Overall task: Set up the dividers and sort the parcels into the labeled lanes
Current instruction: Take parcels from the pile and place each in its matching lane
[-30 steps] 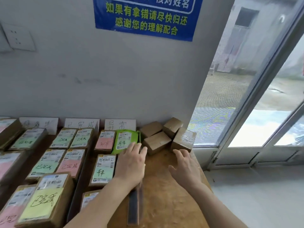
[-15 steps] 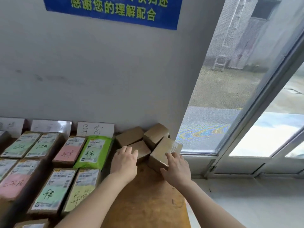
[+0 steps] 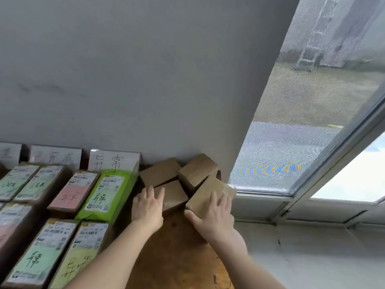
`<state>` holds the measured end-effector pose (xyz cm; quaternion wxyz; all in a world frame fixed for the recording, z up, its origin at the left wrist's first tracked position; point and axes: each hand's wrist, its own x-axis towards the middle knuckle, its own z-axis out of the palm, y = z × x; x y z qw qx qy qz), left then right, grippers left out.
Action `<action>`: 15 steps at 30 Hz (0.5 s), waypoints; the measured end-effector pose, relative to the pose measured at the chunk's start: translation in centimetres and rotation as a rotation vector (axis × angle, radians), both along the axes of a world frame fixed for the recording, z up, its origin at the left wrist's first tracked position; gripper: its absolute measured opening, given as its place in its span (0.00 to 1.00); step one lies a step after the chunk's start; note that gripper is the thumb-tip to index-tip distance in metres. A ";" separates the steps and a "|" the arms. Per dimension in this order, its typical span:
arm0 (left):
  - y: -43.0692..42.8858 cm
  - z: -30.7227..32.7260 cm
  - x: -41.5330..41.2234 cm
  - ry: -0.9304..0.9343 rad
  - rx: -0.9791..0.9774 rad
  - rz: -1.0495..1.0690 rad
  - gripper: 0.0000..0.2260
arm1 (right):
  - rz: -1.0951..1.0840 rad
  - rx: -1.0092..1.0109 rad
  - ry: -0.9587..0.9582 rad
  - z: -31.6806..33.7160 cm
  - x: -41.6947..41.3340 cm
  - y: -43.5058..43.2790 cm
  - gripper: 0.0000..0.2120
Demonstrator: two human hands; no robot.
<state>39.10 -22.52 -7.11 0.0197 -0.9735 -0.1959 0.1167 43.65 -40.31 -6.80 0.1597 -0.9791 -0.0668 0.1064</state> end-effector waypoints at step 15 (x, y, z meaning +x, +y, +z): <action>-0.1 -2.1 0.2 -0.083 -0.077 0.043 0.31 | -0.241 -0.023 0.064 -0.7 0.9 3.9 0.53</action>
